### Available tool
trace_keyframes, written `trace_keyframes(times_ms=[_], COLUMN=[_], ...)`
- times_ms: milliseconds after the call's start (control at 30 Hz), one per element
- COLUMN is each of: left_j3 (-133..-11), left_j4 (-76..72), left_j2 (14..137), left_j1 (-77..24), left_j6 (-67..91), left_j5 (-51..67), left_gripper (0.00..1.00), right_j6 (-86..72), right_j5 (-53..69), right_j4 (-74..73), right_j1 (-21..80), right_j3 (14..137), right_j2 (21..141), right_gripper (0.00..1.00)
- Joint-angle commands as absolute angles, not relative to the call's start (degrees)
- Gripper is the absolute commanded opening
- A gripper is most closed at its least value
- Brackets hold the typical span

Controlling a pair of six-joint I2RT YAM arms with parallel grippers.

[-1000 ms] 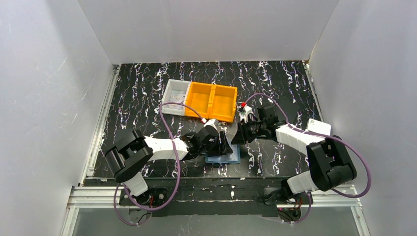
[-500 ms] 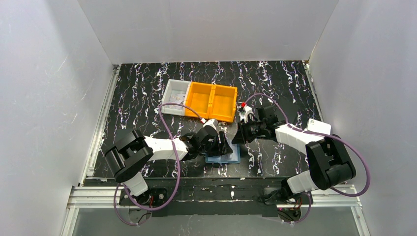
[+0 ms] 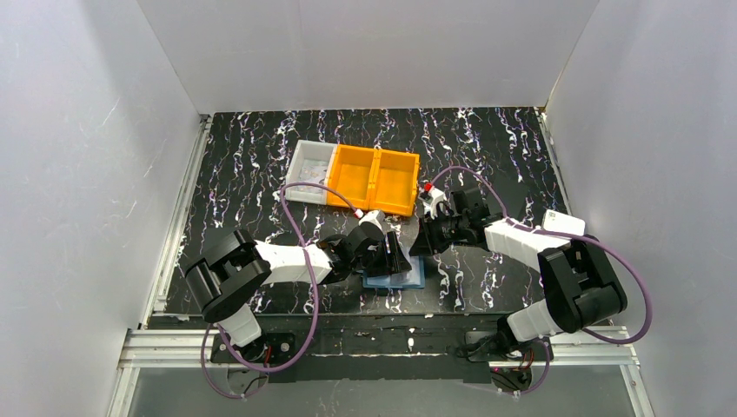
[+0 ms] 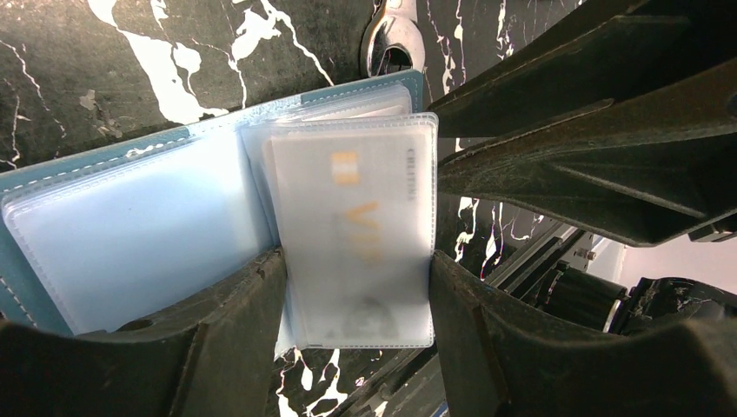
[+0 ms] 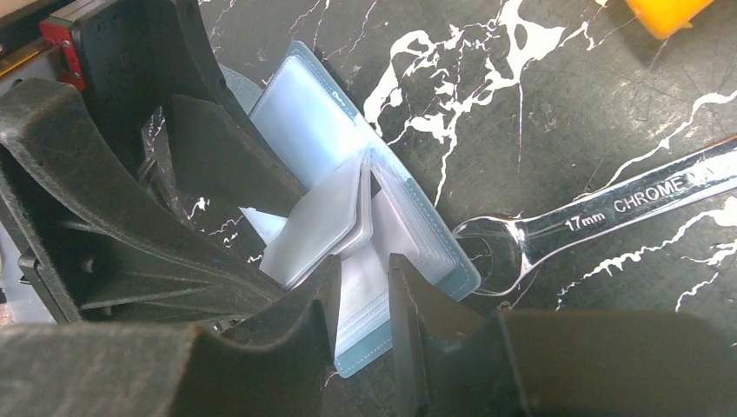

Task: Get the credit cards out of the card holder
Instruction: Remove the credit card from the card holder.

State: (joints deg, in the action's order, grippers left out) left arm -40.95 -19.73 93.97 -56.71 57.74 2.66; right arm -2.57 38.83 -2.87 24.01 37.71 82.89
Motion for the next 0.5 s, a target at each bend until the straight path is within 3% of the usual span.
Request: trace_keyframes(times_ms=[0, 467], left_j3=[-39.82, -38.96], left_j4=[-19.05, -20.82], left_j2=[94.48, 94.73], left_j1=[-56.88, -56.45], left_j6=[58.03, 58.37], left_j5=[4.9, 7.07], left_gripper=[0.56, 0.59], right_j6=[-0.86, -0.21], right_j5=[36.8, 34.9], right_j4=[-3.43, -4.13], right_j1=[24.7, 25.4], right_j3=[38.57, 38.76], right_j2=[83.77, 84.02], right_gripper=[0.35, 0.34])
